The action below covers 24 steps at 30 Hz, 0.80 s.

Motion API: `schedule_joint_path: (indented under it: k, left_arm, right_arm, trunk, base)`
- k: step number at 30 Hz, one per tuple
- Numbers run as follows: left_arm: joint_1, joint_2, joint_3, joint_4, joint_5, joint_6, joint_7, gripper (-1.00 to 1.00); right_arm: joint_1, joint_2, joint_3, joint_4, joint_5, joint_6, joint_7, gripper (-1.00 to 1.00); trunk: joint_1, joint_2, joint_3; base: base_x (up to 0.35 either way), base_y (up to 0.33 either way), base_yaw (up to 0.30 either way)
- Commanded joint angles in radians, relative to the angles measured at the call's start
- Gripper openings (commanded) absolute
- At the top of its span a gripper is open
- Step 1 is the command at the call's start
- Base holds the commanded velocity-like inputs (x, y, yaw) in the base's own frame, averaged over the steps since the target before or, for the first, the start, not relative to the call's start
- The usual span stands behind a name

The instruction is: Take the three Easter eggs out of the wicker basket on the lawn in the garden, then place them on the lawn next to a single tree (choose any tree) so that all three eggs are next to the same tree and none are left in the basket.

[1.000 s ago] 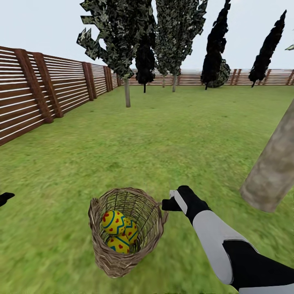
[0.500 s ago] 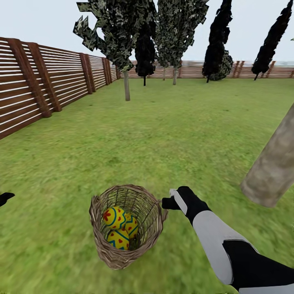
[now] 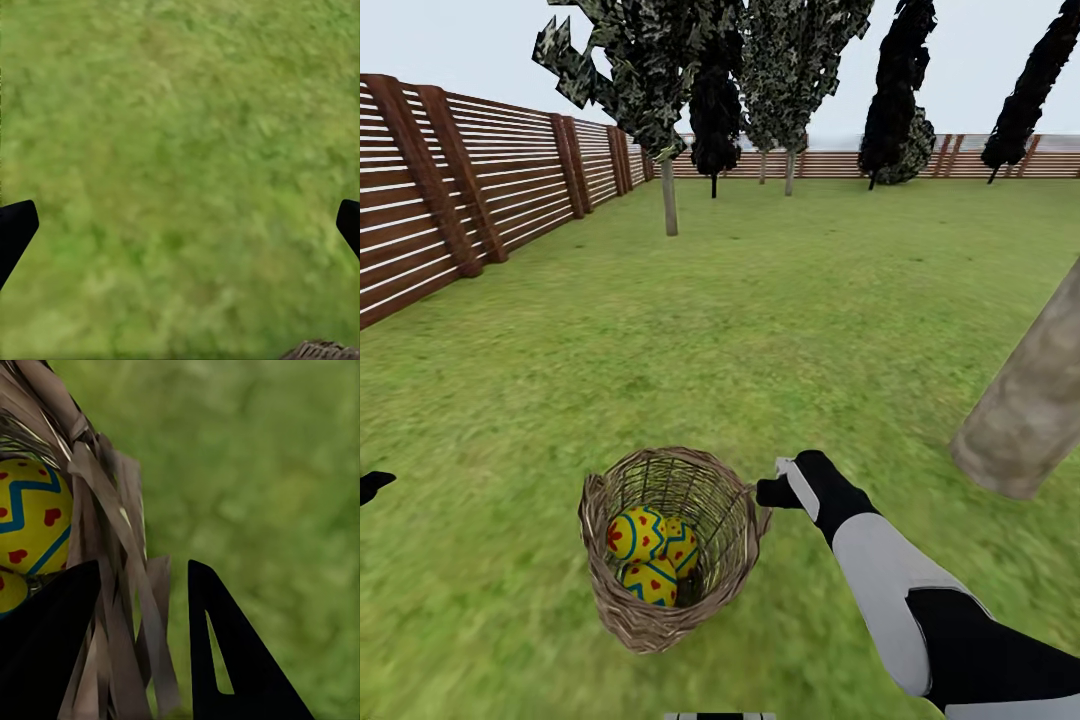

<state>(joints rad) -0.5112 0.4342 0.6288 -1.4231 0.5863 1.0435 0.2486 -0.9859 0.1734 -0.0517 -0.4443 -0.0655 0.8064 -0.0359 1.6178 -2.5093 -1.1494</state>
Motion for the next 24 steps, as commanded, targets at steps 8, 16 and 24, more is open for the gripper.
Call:
schedule_joint_path:
  k: [8,16,24]
  left_arm:
    - [-0.001,0.000,0.000,0.000,0.010,0.004,0.009,1.00]
    - [-0.001,0.000,0.000,0.000,0.010,0.004,0.009,1.00]
    - [-0.001,0.000,0.000,0.000,0.010,0.004,0.009,1.00]
  right_arm:
    - [0.001,0.001,-0.008,0.036,-0.021,-0.027,-0.006,1.00]
    - [0.001,0.001,-0.008,0.036,-0.022,-0.027,-0.005,1.00]
    - [0.000,0.001,-0.007,0.036,-0.028,-0.041,0.008,1.00]
  trunk:
    - [0.000,0.000,-0.001]
    - [-0.001,0.001,0.010]
    - [-0.005,0.002,0.041]
  base:
    - [0.000,0.000,0.000]
    - [0.000,0.000,0.000]
    - [0.000,0.000,0.000]
